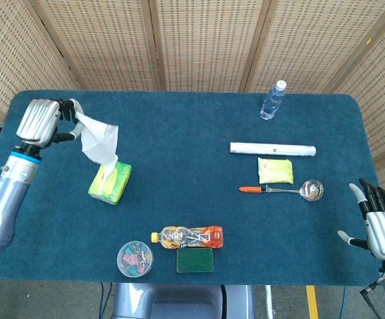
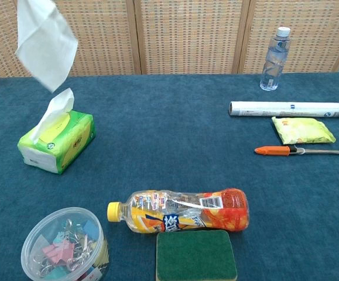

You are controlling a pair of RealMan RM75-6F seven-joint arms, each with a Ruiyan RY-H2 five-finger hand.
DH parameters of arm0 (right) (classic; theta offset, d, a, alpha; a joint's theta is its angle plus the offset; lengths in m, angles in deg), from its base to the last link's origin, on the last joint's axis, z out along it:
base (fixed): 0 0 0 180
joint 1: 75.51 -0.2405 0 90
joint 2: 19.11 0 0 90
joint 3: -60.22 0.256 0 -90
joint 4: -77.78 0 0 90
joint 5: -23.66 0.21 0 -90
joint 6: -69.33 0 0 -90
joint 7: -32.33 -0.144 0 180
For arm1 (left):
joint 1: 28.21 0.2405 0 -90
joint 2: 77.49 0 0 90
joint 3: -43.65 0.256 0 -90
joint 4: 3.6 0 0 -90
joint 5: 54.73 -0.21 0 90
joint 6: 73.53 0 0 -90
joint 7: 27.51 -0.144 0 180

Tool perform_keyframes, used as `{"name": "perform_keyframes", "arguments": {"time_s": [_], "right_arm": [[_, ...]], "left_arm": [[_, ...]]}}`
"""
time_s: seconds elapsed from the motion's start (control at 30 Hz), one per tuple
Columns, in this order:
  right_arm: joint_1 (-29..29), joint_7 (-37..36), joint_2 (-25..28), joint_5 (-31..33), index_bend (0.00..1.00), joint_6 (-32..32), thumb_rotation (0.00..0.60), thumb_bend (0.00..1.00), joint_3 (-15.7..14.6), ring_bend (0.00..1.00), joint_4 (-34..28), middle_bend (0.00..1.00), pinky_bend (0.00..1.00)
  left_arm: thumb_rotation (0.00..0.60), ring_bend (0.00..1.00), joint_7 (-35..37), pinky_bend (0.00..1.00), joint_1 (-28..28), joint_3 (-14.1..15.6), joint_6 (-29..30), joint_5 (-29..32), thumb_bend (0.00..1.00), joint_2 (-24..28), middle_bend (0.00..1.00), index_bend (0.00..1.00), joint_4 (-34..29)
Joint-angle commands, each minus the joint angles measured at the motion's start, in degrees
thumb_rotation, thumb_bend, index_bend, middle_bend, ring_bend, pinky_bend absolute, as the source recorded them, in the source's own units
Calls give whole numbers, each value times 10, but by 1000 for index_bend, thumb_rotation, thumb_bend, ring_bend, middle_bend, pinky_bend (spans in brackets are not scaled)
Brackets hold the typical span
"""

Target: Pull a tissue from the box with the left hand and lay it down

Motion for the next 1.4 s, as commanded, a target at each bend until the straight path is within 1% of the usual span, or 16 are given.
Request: {"name": "perform_keyframes", "arguments": {"time_s": [0.03, 0.17, 0.27, 0.4, 0.6, 0.77, 0.93, 1.0, 1.1, 1.17, 1.2, 1.27, 1.3, 1.33, 1.37, 1.4], "right_arm": [[0, -1, 0, -1, 0, 0, 600, 0, 0, 0, 0, 0, 0], [-1, 0, 0, -2, 0, -1, 600, 0, -1, 0, 0, 0, 0], [0, 1, 0, -3, 0, 0, 600, 0, -2, 0, 0, 0, 0], [-2, 2, -1, -2, 0, -3, 600, 0, -2, 0, 1, 0, 0], [-5, 4, -4, 1, 0, -12, 600, 0, -2, 0, 5, 0, 0], [-8, 3, -5, 7, 0, -18, 600, 0, 0, 0, 9, 0, 0], [-11, 1, -6, 11, 0, -26, 600, 0, 0, 0, 12, 0, 0], [-12, 0, -7, 10, 0, -27, 600, 0, 0, 0, 12, 0, 0], [-12, -1, -7, 10, 0, -27, 600, 0, 0, 0, 13, 0, 0], [-12, -2, -7, 11, 0, -28, 600, 0, 0, 0, 13, 0, 0], [-12, -3, -6, 12, 0, -28, 600, 0, 0, 0, 13, 0, 0], [-12, -5, -6, 13, 0, -30, 600, 0, 0, 0, 14, 0, 0], [-13, -5, -6, 13, 0, -30, 600, 0, 0, 0, 14, 0, 0], [-13, -6, -6, 13, 0, -30, 600, 0, 0, 0, 14, 0, 0], [-13, -6, -6, 14, 0, -30, 600, 0, 0, 0, 15, 0, 0], [-13, -6, -6, 14, 0, -30, 600, 0, 0, 0, 15, 0, 0]], "left_arm": [[600, 574, -14, 559, 26, -44, 63, 1, 628, 80, 647, 801, -108], [600, 575, -28, 560, 27, -37, 77, -21, 628, 82, 647, 802, -137], [600, 575, -45, 559, 10, -20, 62, -31, 628, 54, 648, 802, -154], [600, 575, -75, 559, -15, 2, 35, -27, 628, 9, 648, 802, -150], [600, 575, -119, 559, -60, 39, -11, -10, 628, -97, 648, 802, -98], [600, 575, -146, 559, -85, 56, -37, 5, 628, -160, 648, 802, -47], [600, 575, -169, 560, -113, 70, -78, 27, 626, -211, 647, 802, 7], [600, 575, -188, 560, -123, 75, -84, 33, 625, -237, 647, 802, 43], [600, 575, -193, 560, -130, 77, -91, 41, 619, -260, 647, 802, 76], [600, 575, -190, 559, -132, 79, -96, 45, 586, -273, 647, 802, 96], [600, 574, -184, 559, -134, 82, -107, 49, 542, -282, 630, 794, 109], [600, 534, -168, 559, -136, 86, -122, 50, 398, -292, 529, 710, 126], [600, 447, -156, 553, -137, 88, -130, 46, 261, -294, 399, 576, 131], [600, 310, -151, 510, -138, 89, -133, 44, 127, -294, 237, 386, 132], [600, 209, -143, 463, -138, 90, -140, 42, 59, -293, 141, 252, 132], [600, 86, -135, 371, -139, 91, -145, 39, 6, -291, 40, 97, 130]]}}
